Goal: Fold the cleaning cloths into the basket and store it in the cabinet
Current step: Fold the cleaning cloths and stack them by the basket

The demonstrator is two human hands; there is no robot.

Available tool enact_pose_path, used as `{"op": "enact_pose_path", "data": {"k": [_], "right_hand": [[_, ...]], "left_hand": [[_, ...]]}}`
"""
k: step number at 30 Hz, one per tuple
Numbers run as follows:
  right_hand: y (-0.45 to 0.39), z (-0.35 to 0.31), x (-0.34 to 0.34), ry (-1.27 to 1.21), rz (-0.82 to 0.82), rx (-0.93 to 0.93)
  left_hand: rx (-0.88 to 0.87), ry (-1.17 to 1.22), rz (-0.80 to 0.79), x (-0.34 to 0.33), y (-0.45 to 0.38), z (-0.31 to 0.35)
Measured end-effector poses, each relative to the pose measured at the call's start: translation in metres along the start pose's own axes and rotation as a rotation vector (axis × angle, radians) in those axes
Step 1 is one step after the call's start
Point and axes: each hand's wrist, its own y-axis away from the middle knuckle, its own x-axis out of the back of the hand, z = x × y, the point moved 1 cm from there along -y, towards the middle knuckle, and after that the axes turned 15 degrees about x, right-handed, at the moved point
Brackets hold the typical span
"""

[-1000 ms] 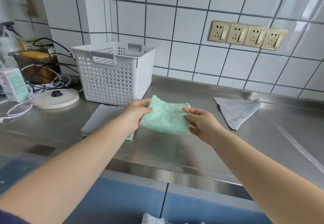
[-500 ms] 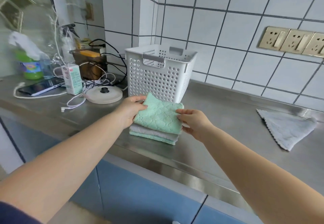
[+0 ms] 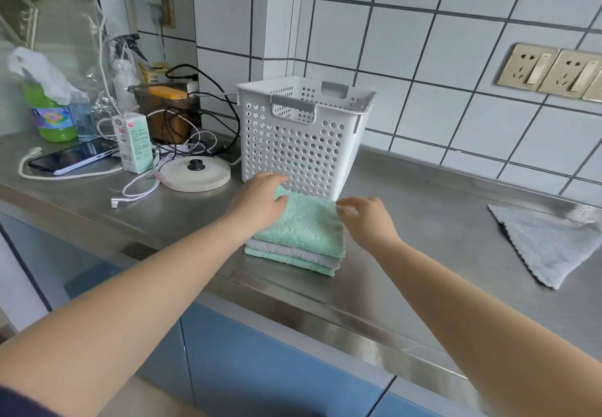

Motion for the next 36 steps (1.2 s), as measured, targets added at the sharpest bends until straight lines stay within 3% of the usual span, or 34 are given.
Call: {"op": "enact_pose_path", "data": {"k": [3, 6, 8, 17, 20, 23, 25, 31, 36], "right_hand": [[-0.016, -0.013, -0.011, 0.136, -0.084, 0.103], [-0.015, -0.025, -0.033, 0.319, -0.301, 0.111], [-0.007, -0.023, -0.044, 0.345, -0.352, 0.131], [0.004, -0.011, -0.050, 0.237, -0.351, -0.038], [0.007, -0.011, -0.045, 0.154, -0.268, -0.003], [0.015, -0.005, -0.031, 0.128, -0.010, 0.143], [0.022, 0.001, -0.015, 0.103, 0.083, 0.178], [0.045, 0.044, 0.053, 0.158, 0.146, 0.116], [0.076, 0.111, 0.124, 0.226, 0.183, -0.136]], "left_hand": [[-0.148, -0.149, -0.076, -0.008, -0.001, 0.020], [-0.177, -0.388, -0.163, -0.023, -0.001, 0.025], [-0.151, -0.502, -0.223, -0.032, -0.001, 0.018], [0.021, -0.409, -0.374, -0.036, 0.000, 0.000], [-0.002, -0.397, -0.312, -0.030, 0.003, 0.004], [-0.155, -0.395, -0.121, -0.024, 0.008, 0.017], [-0.222, -0.349, -0.075, -0.025, 0.010, 0.033], [-0.306, -0.191, -0.131, -0.058, 0.002, 0.095], [-0.358, -0.122, -0.253, -0.117, 0.002, 0.158]]}}
